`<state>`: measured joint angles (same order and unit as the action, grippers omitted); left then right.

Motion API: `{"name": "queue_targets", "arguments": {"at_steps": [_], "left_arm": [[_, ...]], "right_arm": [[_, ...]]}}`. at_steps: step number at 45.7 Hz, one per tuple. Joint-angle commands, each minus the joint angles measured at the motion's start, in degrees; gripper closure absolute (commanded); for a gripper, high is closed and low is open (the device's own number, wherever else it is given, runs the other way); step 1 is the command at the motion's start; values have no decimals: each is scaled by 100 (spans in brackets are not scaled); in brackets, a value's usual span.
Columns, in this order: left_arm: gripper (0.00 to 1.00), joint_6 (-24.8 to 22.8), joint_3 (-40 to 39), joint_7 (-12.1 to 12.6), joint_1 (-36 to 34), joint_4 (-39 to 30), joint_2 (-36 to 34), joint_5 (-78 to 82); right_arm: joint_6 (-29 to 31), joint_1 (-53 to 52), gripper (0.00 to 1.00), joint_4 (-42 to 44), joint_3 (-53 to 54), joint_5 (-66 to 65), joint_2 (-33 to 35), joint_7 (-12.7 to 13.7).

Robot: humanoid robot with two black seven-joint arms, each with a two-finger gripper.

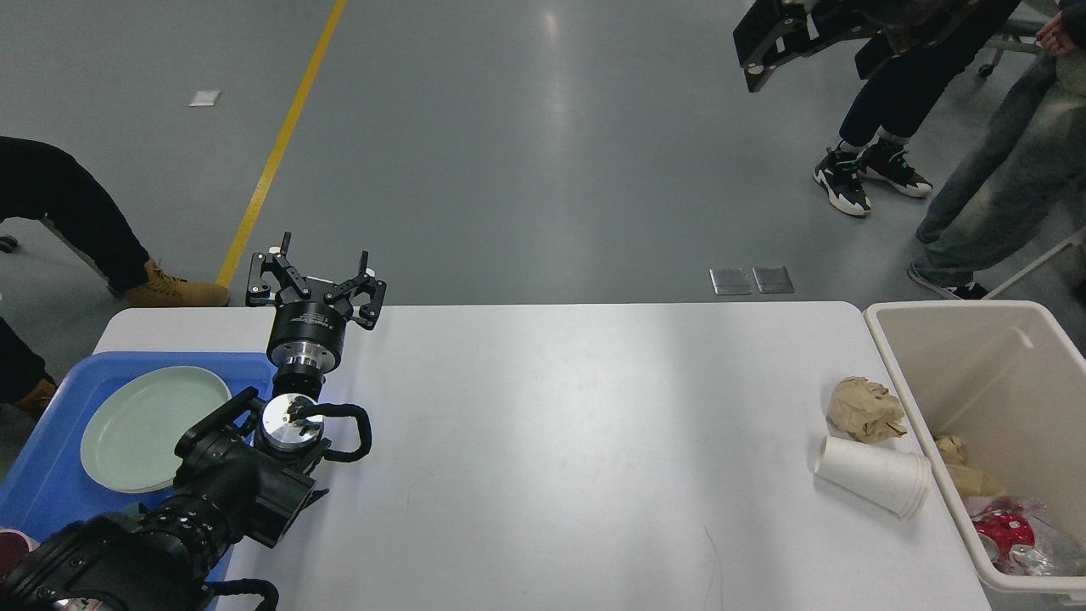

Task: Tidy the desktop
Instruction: 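Raise the right gripper out of the bin, then lower the right gripper toward the white paper cup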

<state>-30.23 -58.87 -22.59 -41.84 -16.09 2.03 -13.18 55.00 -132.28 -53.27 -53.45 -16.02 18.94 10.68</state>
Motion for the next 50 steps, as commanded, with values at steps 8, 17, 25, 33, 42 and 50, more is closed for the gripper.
{"name": "queue_targets", "arguments": {"at_steps": [8, 17, 25, 33, 42, 50], "left_arm": [[3, -1, 7, 0, 0, 0, 0, 0], [3, -1, -2, 0, 0, 0, 0, 0], [3, -1, -2, 0, 0, 0, 0, 0], [3, -9, -2, 0, 0, 0, 0, 0], [3, -1, 7, 0, 0, -8, 0, 0], [3, -9, -2, 0, 0, 0, 0, 0]], "right_arm": [[0, 747, 0, -1069, -894, -76, 294, -5], [-2852, 1783, 0, -2776, -1317, -436, 286, -5], [-3460, 2610, 0, -2645, -1220, -507, 304, -5], [-3944, 3532, 0, -1951, -1211, -498, 260, -5], [-3979, 4754, 0, -782, -957, -516, 224, -13], [-3979, 5405, 0, -166, -781, -516, 216, -5]]}}
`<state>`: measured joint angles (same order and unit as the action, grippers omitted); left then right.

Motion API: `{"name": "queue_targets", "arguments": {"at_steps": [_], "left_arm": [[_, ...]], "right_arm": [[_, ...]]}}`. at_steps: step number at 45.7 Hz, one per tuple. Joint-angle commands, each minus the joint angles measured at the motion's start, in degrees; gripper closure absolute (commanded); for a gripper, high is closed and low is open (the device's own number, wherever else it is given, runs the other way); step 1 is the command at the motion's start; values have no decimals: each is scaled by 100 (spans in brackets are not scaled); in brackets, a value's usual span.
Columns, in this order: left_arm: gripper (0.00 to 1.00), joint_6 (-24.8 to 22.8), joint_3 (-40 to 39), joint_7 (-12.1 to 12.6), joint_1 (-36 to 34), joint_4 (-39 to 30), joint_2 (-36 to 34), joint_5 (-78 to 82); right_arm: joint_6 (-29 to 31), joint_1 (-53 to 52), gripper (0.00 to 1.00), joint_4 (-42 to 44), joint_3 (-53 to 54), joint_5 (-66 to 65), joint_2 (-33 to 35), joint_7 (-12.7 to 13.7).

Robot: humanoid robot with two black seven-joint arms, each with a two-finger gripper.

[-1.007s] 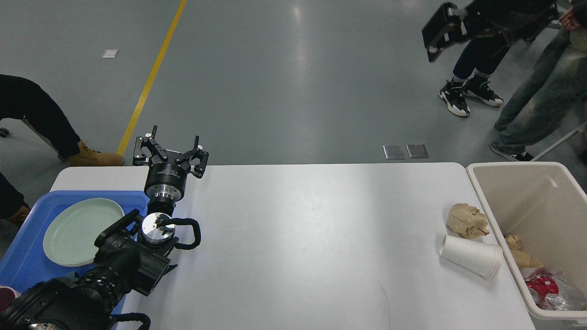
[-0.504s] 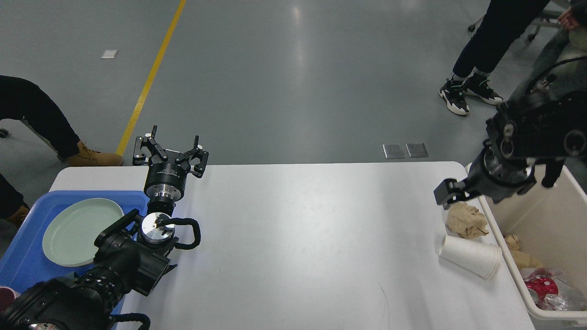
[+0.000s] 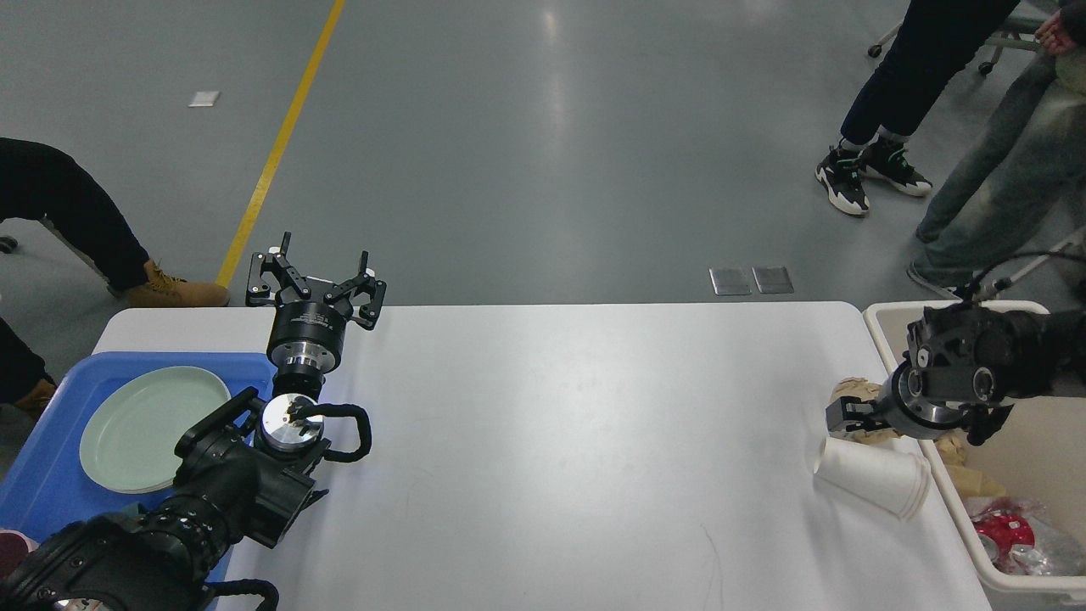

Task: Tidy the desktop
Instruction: 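Lower the right gripper toward the white paper cup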

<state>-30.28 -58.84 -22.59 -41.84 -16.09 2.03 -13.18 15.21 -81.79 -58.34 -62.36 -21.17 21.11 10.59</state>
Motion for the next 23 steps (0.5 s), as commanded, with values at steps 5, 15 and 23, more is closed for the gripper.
{"name": "queue_targets", "arguments": {"at_steps": [5, 15, 23], "left_arm": [[3, 5, -5, 0, 0, 0, 0, 0], [3, -4, 4, 0, 0, 0, 0, 0], [3, 5, 4, 0, 0, 0, 0, 0]], "right_arm": [[0, 427, 0, 403, 163, 8, 60, 5], [-9, 480, 0, 499, 163, -1, 78, 5], [-27, 463, 0, 710, 321, 8, 52, 5]]}}
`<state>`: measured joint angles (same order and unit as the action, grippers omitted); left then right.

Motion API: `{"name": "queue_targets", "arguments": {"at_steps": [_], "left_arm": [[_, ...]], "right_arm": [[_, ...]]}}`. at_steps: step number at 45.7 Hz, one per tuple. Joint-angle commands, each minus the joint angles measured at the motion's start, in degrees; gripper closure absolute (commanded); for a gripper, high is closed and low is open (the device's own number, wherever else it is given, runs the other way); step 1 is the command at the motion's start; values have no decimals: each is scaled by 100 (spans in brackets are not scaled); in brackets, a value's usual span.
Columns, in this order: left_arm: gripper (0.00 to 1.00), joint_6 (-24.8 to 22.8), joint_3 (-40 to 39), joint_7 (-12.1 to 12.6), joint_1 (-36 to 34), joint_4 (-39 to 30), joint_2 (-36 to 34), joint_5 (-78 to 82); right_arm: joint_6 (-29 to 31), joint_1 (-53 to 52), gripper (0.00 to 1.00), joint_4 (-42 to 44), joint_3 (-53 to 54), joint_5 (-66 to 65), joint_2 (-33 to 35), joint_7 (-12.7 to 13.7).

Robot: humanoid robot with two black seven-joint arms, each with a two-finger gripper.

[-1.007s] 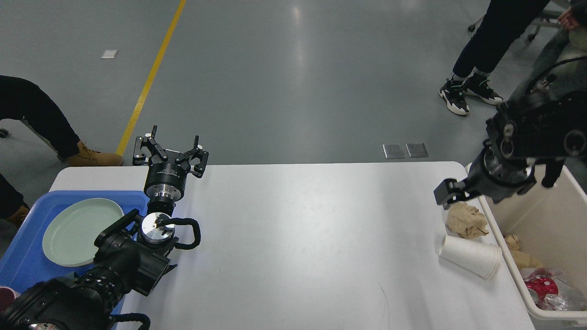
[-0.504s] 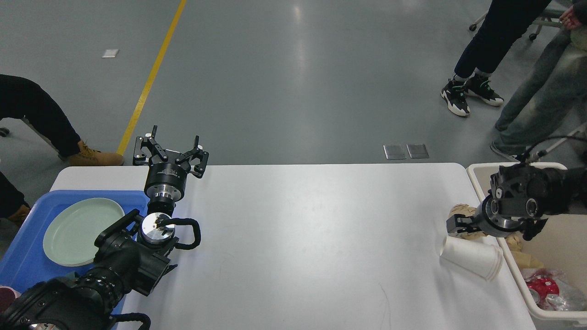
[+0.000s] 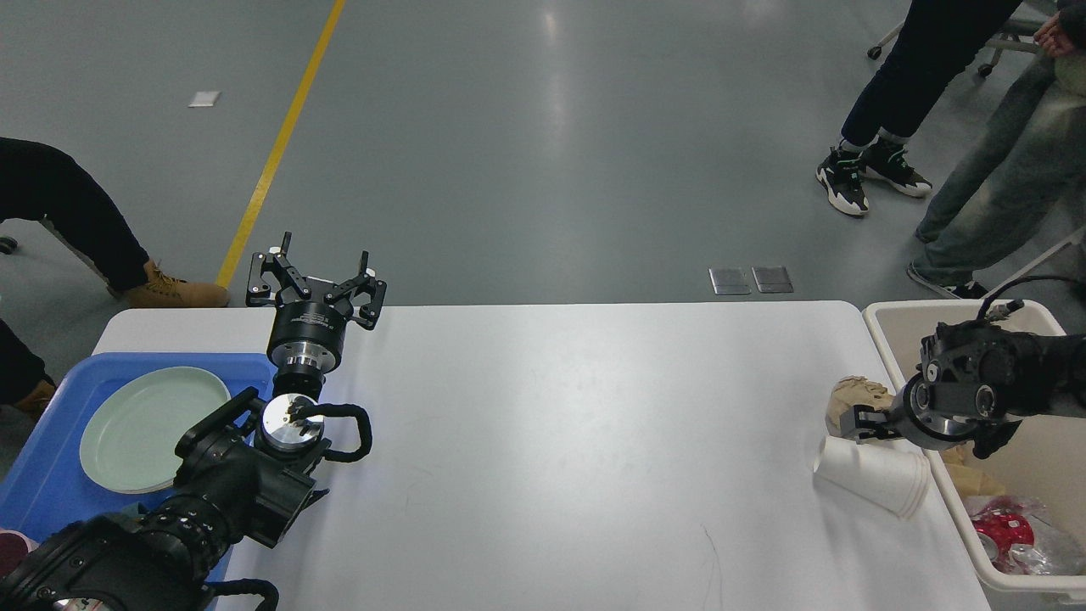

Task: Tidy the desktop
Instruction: 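Lower the right gripper toward the white paper cup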

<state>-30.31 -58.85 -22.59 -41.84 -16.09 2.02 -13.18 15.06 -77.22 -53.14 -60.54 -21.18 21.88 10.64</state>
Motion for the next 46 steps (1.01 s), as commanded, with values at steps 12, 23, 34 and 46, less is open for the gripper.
{"name": "queue_targets", "arguments": {"at_steps": [12, 23, 34, 46], "left_arm": [[3, -1, -4, 0, 0, 1, 0, 0], [3, -1, 5, 0, 0, -8, 0, 0], [3, -27, -4, 0, 0, 1, -9, 0], [3, -27, -4, 0, 0, 1, 0, 0]], "right_arm": [[-20, 181, 0, 911, 455, -1, -237, -9], [-38, 752, 0, 1596, 499, -1, -650, 0], [-398, 1104, 0, 1878, 561, -18, -738, -9], [-530, 1236, 0, 2071, 561, -27, -686, -9]]}}
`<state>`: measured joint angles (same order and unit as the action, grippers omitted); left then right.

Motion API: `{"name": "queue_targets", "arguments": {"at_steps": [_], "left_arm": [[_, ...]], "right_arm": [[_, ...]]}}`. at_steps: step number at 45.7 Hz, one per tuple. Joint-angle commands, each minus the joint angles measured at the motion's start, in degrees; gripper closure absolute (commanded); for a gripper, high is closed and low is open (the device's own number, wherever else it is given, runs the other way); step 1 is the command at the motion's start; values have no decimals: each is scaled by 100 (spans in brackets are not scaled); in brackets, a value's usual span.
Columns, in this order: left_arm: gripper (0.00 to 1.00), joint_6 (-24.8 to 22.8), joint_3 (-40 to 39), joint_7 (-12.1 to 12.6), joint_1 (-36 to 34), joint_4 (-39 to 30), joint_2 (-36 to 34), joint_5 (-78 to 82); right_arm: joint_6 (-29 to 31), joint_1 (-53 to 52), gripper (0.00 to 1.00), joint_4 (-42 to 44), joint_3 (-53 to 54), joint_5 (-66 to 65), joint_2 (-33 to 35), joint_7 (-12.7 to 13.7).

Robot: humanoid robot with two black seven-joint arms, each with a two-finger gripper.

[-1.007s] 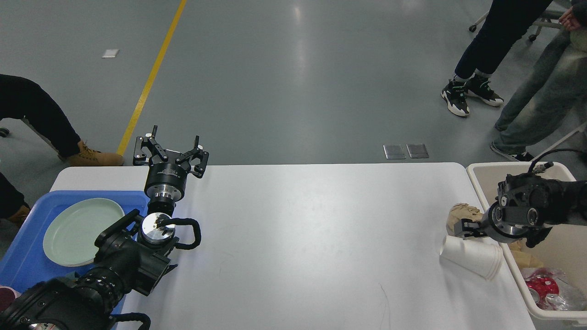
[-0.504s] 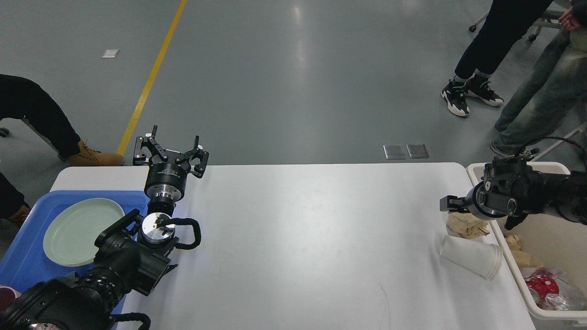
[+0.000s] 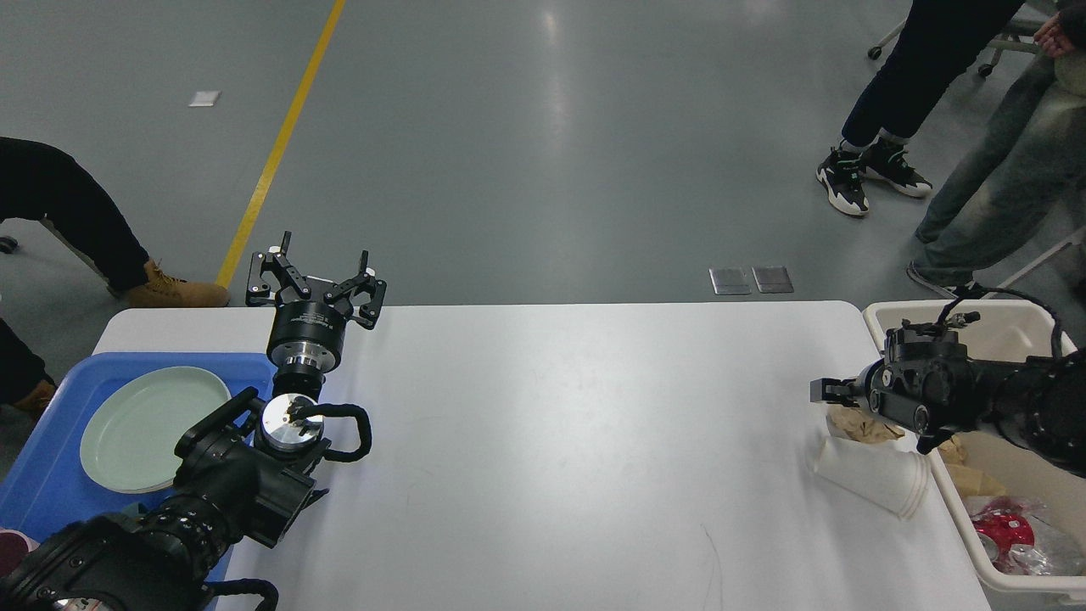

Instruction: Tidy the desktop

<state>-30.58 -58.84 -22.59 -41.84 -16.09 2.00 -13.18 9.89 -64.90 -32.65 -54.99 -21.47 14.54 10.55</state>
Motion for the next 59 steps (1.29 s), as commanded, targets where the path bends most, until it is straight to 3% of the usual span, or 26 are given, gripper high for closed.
{"name": "queue_targets", "arguments": {"at_steps": [1, 12, 24, 27, 32, 38, 51, 59], "left_arm": [[3, 0, 4, 0, 0, 1, -7, 0], [3, 0, -5, 0, 0, 1, 2, 0], [3, 0, -5, 0, 0, 1, -7, 0], [3, 0, -5, 0, 0, 1, 2, 0], [3, 0, -5, 0, 0, 1, -7, 0], [3, 0, -4, 0, 0, 1, -7, 0], [3, 0, -5, 0, 0, 1, 2, 0], [3, 0, -4, 0, 0, 1, 2, 0]], "right_arm": [[-13, -5, 0, 21, 6, 3, 58, -9], [-40, 56, 0, 74, -21, -94, 102, 0], [-48, 320, 15, 267, -3, -200, -39, 0], [-48, 364, 27, 276, -3, -208, -65, 0], [-5, 434, 72, 268, 6, -270, -74, 9], [66, 443, 100, 232, 6, -296, -74, 9], [294, 251, 100, 118, 15, -287, -39, 9], [320, -636, 100, -610, 15, -279, 119, 9]]}}
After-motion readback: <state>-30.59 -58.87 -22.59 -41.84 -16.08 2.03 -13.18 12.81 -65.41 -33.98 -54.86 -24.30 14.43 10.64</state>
